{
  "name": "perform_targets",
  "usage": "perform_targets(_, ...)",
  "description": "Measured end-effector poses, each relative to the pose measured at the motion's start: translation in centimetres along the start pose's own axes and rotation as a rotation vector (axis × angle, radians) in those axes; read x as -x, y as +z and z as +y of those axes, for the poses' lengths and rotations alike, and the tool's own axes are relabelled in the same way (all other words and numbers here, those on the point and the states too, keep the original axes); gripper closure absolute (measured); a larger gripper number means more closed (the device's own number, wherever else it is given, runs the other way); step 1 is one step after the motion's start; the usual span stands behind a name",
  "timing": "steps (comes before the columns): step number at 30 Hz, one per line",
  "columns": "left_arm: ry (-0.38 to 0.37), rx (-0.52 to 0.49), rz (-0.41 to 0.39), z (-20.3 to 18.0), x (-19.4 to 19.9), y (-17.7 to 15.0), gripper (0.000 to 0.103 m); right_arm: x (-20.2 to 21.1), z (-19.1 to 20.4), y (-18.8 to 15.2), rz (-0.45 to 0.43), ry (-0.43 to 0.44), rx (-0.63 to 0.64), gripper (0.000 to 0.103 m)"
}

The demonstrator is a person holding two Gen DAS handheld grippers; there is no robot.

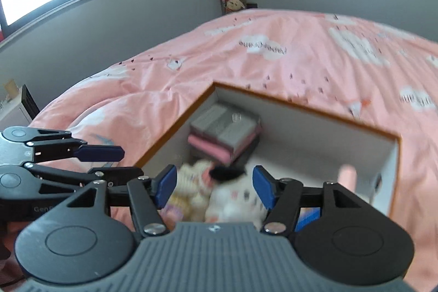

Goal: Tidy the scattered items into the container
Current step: 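Move the left tool to the picture box while the right tool moves to the round mirror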

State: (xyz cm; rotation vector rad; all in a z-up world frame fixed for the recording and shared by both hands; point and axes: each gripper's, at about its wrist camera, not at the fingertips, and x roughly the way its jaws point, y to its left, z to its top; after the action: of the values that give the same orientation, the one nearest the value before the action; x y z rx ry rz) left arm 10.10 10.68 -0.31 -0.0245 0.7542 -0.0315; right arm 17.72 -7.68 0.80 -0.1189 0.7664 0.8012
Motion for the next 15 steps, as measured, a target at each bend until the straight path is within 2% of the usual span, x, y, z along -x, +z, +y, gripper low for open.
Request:
perform_targets(2, 0.000, -0.013, 0.030, -0.8, 0.6, -0.6, 0.056, 1.0, -0.2, -1.2, 0.042, -0.011, -0.040, 0.039)
perform_targets(4, -0.011, -0.008, 0.063, -1.2, 1.1, -1.2, 0.048, 1.9, -0.2, -2.6, 0.072, -0.026, -0.069, 0.039)
perform_targets(9, -0.006, 0.040, 0.171, -1.8, 1.4, -2.8, 0.046, 3.3, -0.6, -6.3, 0.129, -0.099, -0.143, 0.039)
perform_targets(15, 0.022, 0.113, 0.311, -1.7, 0.7, -4.9, 0.044, 3.4, -1.7, -9.9, 0.207, -0.136, -0.257, 0.044)
